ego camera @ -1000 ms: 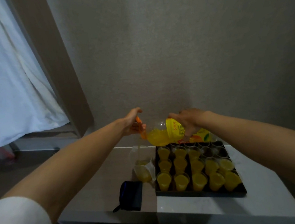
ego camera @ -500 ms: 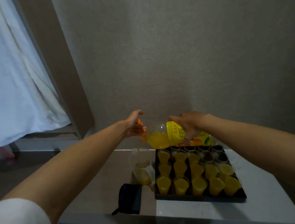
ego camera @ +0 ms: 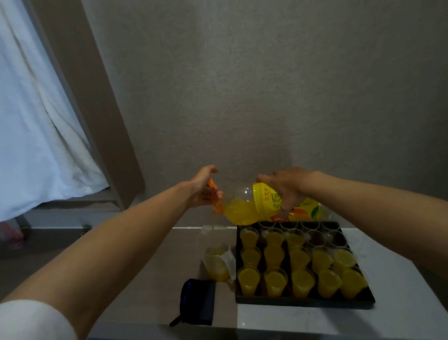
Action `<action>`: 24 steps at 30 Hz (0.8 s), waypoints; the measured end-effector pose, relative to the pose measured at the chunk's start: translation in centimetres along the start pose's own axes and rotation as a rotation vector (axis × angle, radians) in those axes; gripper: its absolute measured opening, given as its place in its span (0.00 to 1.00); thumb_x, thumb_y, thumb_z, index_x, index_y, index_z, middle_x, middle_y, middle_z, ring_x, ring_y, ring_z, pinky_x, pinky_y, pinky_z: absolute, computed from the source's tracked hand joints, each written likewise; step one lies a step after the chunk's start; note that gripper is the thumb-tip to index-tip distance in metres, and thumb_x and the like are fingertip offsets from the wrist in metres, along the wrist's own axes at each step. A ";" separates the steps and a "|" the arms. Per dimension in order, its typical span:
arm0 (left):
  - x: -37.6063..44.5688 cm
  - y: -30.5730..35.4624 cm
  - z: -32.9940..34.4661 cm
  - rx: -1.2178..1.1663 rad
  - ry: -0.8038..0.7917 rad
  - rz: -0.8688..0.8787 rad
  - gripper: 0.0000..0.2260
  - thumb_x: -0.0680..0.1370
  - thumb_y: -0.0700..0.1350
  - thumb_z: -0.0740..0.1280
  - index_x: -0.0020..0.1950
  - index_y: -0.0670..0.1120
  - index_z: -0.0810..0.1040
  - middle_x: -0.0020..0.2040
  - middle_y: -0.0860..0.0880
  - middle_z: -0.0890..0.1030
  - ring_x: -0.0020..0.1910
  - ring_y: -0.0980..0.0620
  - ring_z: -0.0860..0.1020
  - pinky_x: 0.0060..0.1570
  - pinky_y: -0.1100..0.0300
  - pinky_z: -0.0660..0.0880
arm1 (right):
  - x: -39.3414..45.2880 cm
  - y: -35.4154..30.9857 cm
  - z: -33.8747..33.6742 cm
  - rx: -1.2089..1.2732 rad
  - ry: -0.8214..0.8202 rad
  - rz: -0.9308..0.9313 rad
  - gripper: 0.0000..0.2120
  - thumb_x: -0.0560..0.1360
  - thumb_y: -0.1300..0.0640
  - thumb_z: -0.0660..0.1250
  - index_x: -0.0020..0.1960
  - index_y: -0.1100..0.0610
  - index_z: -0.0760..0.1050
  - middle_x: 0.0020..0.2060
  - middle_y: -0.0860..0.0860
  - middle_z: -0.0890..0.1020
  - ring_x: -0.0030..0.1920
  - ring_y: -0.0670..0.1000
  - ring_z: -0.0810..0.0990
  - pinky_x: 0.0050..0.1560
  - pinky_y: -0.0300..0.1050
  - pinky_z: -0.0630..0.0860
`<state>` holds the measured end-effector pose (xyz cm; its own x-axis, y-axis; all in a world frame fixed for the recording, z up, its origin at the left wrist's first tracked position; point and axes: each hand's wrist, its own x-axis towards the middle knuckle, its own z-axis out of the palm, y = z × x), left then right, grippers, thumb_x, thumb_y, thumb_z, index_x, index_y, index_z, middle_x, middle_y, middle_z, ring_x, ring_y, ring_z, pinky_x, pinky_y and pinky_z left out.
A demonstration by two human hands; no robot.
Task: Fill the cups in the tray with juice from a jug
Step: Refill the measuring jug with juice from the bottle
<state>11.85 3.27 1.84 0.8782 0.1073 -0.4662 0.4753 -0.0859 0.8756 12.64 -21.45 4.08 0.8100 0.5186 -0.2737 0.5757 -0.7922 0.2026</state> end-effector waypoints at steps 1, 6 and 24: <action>0.0 0.0 0.0 0.004 -0.003 -0.003 0.19 0.79 0.57 0.62 0.40 0.41 0.71 0.37 0.40 0.79 0.35 0.46 0.79 0.43 0.55 0.78 | 0.0 0.0 0.0 -0.007 0.003 0.001 0.58 0.57 0.37 0.84 0.77 0.44 0.54 0.62 0.57 0.77 0.57 0.60 0.79 0.54 0.58 0.81; -0.1 0.0 0.1 0.000 -0.009 -0.001 0.18 0.79 0.56 0.62 0.40 0.42 0.70 0.37 0.41 0.79 0.34 0.46 0.78 0.41 0.55 0.78 | 0.0 0.0 -0.1 -0.015 0.003 0.008 0.57 0.56 0.36 0.83 0.76 0.43 0.55 0.60 0.57 0.77 0.55 0.60 0.79 0.54 0.58 0.81; 0.0 0.0 0.2 -0.008 -0.005 0.008 0.18 0.80 0.56 0.61 0.40 0.42 0.70 0.39 0.41 0.79 0.36 0.46 0.79 0.44 0.54 0.78 | 0.2 0.4 0.0 0.004 -0.014 0.010 0.58 0.59 0.37 0.84 0.78 0.44 0.54 0.62 0.58 0.78 0.57 0.60 0.79 0.53 0.53 0.80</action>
<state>11.82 3.02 1.82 0.8823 0.1020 -0.4595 0.4676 -0.0788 0.8804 13.08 -21.67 4.11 0.8141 0.5059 -0.2851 0.5669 -0.7987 0.2018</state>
